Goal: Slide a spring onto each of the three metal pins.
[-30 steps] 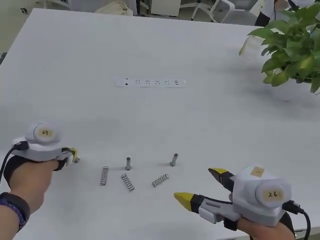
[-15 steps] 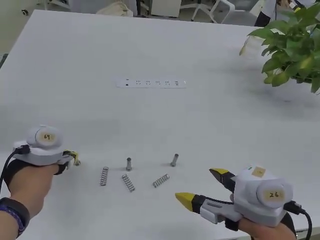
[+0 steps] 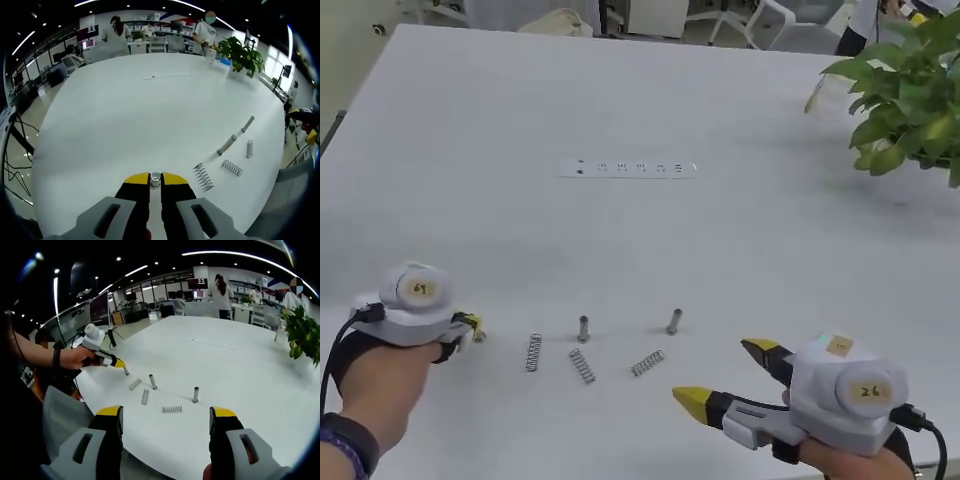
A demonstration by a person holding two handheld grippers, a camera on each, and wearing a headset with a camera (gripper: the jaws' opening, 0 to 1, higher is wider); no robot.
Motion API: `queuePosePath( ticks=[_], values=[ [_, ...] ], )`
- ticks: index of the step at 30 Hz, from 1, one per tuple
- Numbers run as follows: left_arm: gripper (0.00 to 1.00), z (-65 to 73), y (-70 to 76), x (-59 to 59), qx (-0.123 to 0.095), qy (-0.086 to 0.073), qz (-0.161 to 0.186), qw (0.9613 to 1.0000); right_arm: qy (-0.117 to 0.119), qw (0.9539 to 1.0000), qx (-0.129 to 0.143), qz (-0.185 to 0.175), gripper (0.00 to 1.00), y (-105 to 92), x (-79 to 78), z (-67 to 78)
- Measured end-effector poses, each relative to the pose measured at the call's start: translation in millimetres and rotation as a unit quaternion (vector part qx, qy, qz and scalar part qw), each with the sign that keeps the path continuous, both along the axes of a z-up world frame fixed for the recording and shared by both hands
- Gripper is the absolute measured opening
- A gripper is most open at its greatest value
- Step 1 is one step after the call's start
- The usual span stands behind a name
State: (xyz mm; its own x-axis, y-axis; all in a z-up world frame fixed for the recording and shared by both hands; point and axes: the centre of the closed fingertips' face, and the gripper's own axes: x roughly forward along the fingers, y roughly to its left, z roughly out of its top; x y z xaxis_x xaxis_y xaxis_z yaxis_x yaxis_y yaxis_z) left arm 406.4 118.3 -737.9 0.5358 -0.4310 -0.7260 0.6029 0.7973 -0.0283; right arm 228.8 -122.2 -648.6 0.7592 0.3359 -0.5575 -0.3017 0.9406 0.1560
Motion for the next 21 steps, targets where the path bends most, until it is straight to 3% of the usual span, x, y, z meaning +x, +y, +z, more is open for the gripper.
queuePosePath(
  ticks=[9,21],
  values=[
    [0.0,-0.2,-2.2,-6.7,0.002,0.001,-0.005,1.0,-0.001,1.0,0.001,0.003,0.69,1.5,-1.2,0.0],
    [0.0,-0.5,-2.2,-3.7,0.002,0.002,-0.003,1.0,0.001,1.0,0.001,0.002,0.69,1.1,-3.1,-1.3]
  ],
)
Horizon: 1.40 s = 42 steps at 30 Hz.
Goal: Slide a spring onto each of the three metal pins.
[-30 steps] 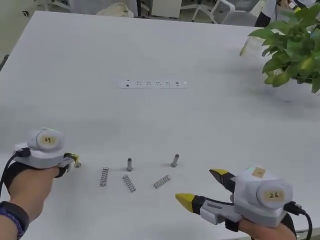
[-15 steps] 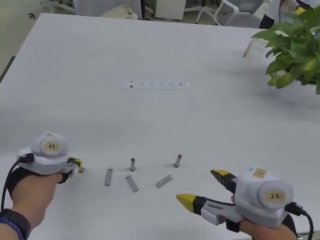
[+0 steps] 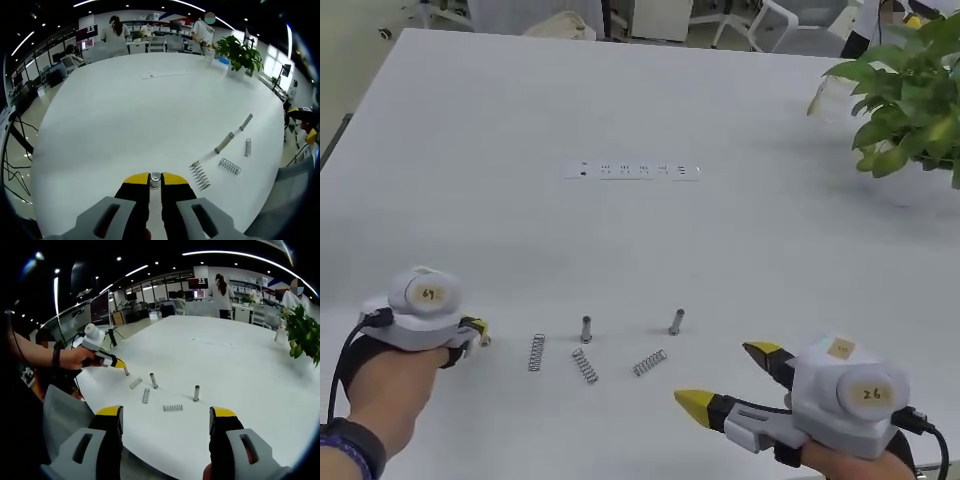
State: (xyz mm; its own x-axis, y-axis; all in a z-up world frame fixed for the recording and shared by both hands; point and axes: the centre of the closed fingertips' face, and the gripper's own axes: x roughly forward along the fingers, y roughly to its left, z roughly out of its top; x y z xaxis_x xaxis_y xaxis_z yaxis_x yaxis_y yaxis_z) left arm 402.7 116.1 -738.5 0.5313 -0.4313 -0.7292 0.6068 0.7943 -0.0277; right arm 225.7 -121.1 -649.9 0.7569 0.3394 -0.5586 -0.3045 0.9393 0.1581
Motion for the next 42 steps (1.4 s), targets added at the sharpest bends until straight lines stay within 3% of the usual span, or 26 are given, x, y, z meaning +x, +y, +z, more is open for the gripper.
queuePosePath(
  ticks=[21,25,33,42],
  values=[
    [0.01,-4.8,2.0,-0.5,0.001,0.007,0.01,0.9999,-0.001,1.0,-0.001,0.001,0.69,-0.3,2.8,0.3],
    [0.11,-8.3,2.8,-2.8,-0.007,0.018,0.019,0.9996,-0.001,1.0,0.0,0.001,0.69,0.1,2.7,0.6],
    [0.21,-11.9,3.5,-9.4,-0.012,0.025,0.018,0.9994,-0.003,1.0,0.002,-0.002,0.69,-1.6,3.0,0.4],
    [0.26,-15.6,8.9,-26.6,-0.019,0.036,0.019,0.999,-0.001,1.0,0.003,-0.002,0.7,-1.8,0.9,-2.3]
  ],
)
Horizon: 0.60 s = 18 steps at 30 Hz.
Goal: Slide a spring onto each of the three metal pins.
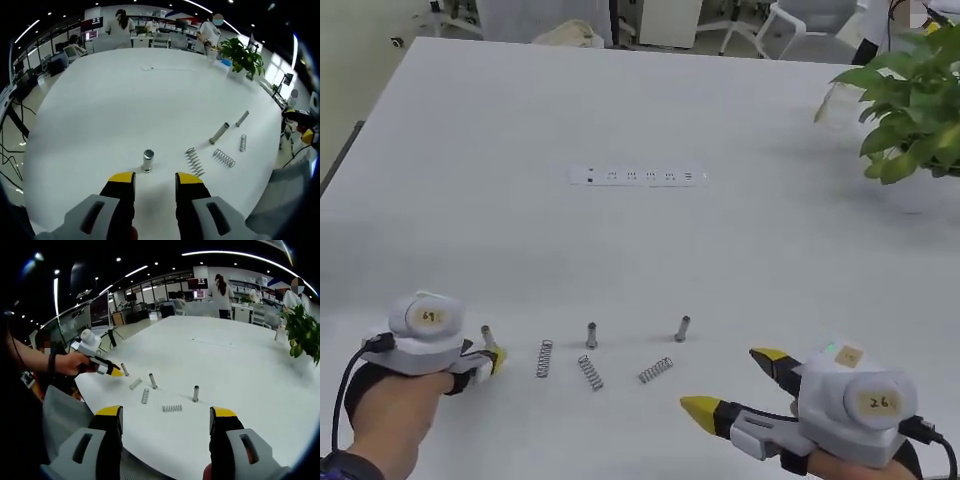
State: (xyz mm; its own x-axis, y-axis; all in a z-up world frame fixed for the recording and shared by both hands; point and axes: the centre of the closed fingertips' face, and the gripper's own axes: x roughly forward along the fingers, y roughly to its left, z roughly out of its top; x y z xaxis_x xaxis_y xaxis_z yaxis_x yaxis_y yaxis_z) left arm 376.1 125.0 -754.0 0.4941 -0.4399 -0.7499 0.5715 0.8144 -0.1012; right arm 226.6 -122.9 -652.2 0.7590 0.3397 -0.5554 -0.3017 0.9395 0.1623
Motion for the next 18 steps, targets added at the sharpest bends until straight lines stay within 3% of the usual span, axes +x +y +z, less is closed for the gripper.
queuePosePath(
  ticks=[15,18],
  values=[
    [0.28,-1.2,27.4,-31.4,-0.006,0.009,0.012,0.9999,-0.002,1.0,0.002,0.004,0.69,0.9,0.0,-0.9],
    [0.29,1.2,32.7,-37.9,-0.001,0.004,0.006,1.0,-0.002,1.0,0.005,0.003,0.69,0.7,0.2,-2.7]
  ],
)
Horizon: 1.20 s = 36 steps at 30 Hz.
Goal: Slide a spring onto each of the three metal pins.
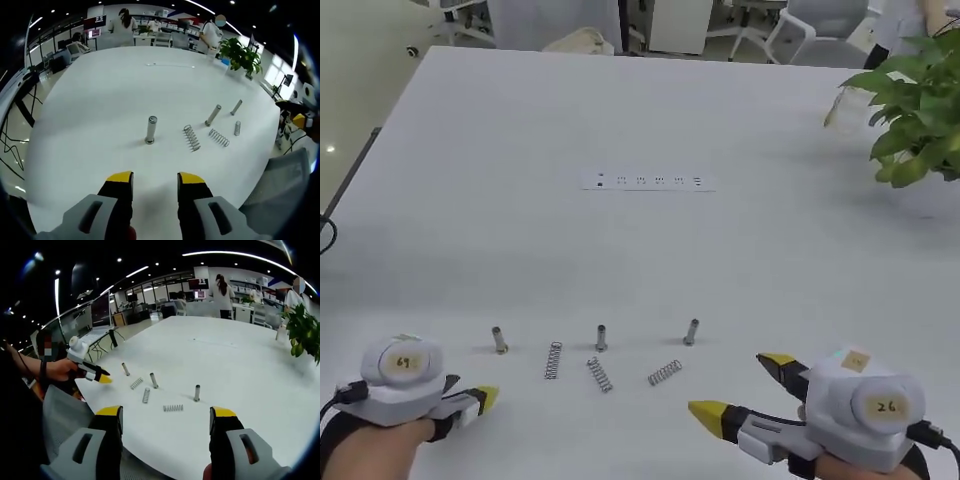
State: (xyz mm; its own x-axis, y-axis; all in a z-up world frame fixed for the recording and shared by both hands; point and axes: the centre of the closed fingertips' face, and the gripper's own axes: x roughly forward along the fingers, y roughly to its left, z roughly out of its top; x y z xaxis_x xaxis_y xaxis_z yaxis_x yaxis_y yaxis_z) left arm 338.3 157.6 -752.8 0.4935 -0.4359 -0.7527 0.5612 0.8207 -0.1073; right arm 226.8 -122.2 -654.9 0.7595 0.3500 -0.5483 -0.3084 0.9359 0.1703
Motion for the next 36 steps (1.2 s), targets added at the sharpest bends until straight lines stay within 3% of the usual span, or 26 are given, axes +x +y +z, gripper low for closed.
queuePosePath(
  ticks=[18,36],
  values=[
    [0.38,25.6,21.0,-13.4,-0.014,-0.036,0.002,0.9993,-0.001,0.9998,-0.003,0.018,0.69,2.6,2.4,1.8],
    [0.52,48.1,26.3,-32.1,-0.035,-0.064,-0.003,0.9973,0.001,0.9996,-0.004,0.028,0.69,8.7,1.2,1.2]
  ],
)
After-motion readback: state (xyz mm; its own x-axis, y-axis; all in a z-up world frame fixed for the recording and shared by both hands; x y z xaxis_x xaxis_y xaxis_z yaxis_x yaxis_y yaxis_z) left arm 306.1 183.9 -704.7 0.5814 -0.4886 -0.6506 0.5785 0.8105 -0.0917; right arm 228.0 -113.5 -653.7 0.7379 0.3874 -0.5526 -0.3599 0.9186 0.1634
